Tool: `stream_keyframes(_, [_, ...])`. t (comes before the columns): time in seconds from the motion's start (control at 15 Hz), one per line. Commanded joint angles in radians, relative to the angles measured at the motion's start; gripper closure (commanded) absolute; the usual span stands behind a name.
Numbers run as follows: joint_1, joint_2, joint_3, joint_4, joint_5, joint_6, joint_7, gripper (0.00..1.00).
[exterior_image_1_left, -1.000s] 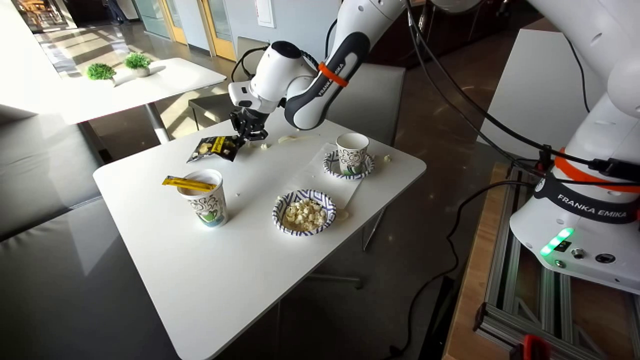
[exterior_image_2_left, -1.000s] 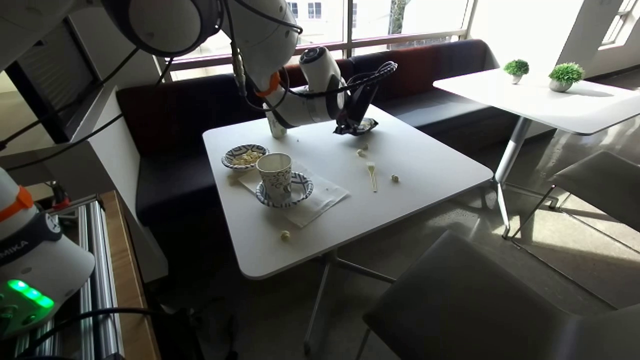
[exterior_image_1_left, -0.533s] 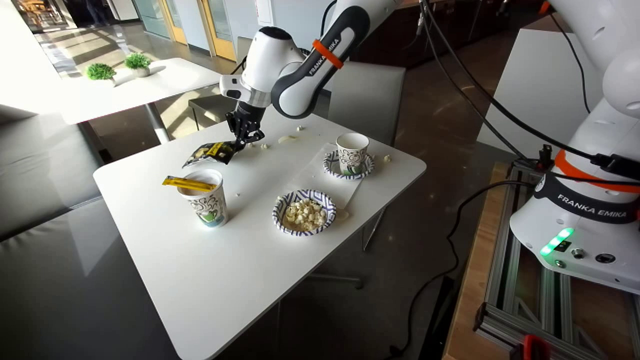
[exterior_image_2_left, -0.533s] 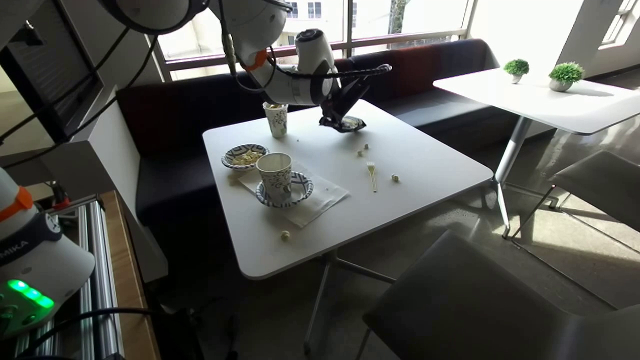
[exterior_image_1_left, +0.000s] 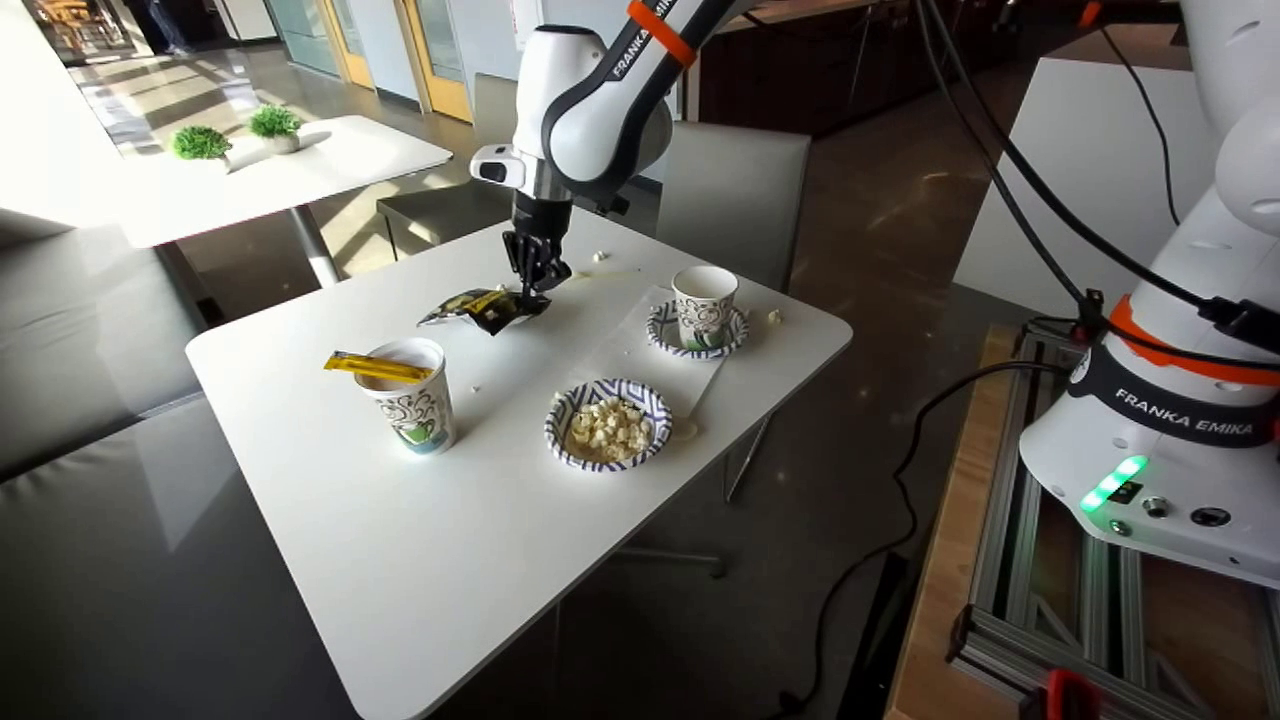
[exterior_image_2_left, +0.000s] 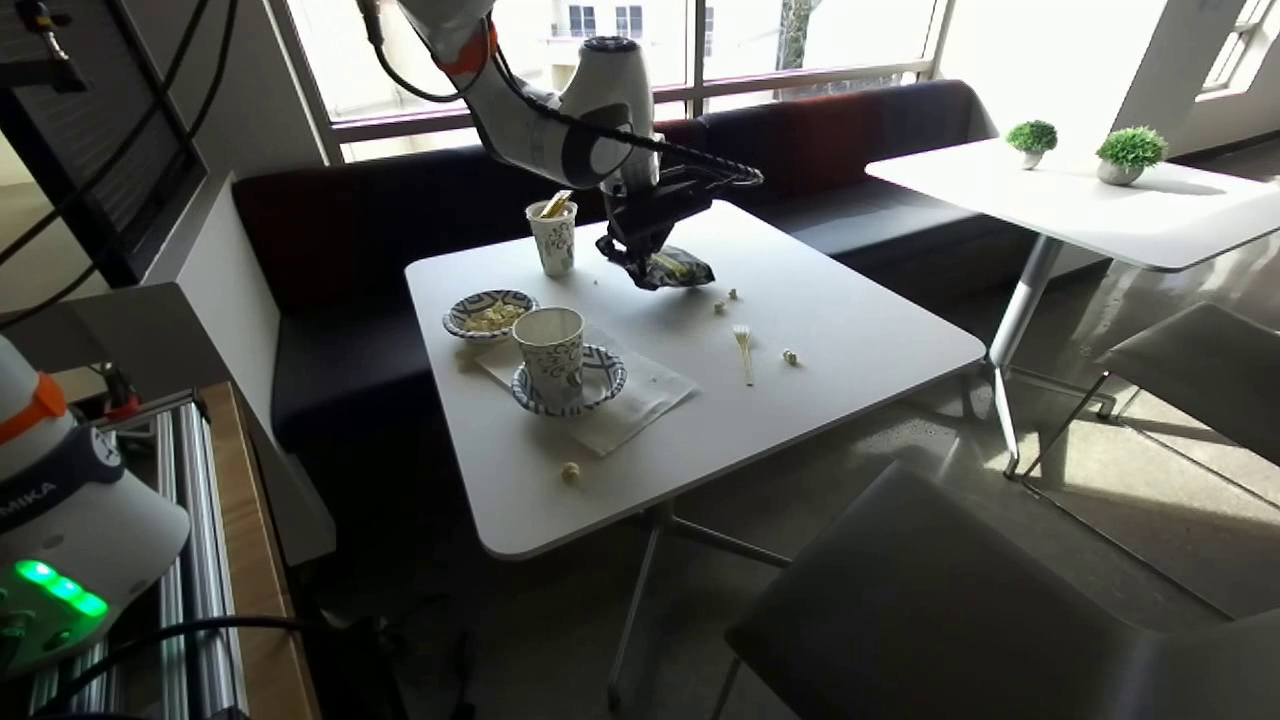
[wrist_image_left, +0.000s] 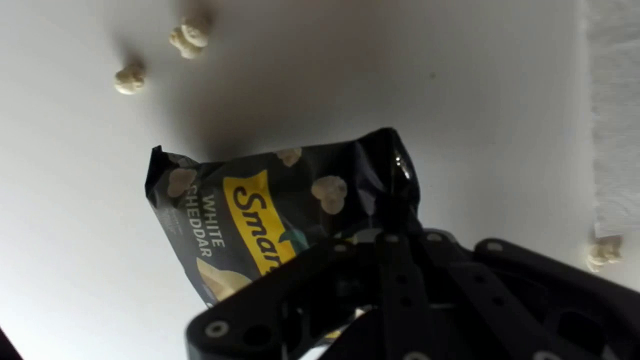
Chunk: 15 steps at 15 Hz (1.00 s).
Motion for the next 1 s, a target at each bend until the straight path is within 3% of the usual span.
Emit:
stream_keyframes(0.0, [0.022, -0.113, -0.017, -0.116, 0.163, -0.113, -0.006, 1.00])
stream_keyframes(0.47, [0.047, -0.211, -0.048, -0.197, 0.368, -0.258, -0.071, 1.00])
stream_keyframes(0.93, [0.144, -0.211, -0.202, -0.208, 0.263, -0.149, -0.152, 1.00])
